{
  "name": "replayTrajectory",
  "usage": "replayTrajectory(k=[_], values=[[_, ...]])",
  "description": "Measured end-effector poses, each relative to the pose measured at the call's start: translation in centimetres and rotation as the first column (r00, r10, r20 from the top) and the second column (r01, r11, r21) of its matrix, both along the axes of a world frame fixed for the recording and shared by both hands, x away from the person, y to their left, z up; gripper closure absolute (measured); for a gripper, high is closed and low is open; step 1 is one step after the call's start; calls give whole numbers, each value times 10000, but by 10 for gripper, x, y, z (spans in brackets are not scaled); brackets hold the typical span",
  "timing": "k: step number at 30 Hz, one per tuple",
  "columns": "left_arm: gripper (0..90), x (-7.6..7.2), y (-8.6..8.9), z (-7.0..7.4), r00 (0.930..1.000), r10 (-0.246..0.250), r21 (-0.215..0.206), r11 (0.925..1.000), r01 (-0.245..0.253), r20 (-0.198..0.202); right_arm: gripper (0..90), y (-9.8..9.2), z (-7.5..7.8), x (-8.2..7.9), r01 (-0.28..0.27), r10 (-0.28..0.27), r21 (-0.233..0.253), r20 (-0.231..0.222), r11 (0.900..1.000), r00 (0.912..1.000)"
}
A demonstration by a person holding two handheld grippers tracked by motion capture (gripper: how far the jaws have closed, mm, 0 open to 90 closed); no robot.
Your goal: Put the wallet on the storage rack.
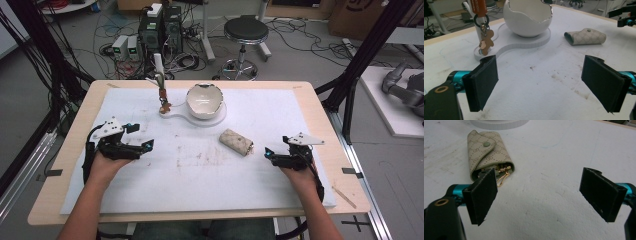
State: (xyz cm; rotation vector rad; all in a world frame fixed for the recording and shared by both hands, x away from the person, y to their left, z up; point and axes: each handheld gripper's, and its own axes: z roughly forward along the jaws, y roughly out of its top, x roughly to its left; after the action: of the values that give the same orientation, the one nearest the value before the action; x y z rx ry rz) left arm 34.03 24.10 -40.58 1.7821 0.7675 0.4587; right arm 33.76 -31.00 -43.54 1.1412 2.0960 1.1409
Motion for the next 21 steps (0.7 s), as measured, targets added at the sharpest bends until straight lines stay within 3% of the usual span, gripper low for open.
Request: replayTrajectory(k=[10, 21], values=[[140, -4, 4, -7, 9996, 103, 246, 9997, -96, -257, 149, 4, 1, 3, -180, 179, 18, 129, 9998, 9998], [140, -13, 9, -11, 9989, 52, 92, 9999, -48, -459, 149, 23, 1, 17, -836, 838, -122, 142, 9964, 9964]])
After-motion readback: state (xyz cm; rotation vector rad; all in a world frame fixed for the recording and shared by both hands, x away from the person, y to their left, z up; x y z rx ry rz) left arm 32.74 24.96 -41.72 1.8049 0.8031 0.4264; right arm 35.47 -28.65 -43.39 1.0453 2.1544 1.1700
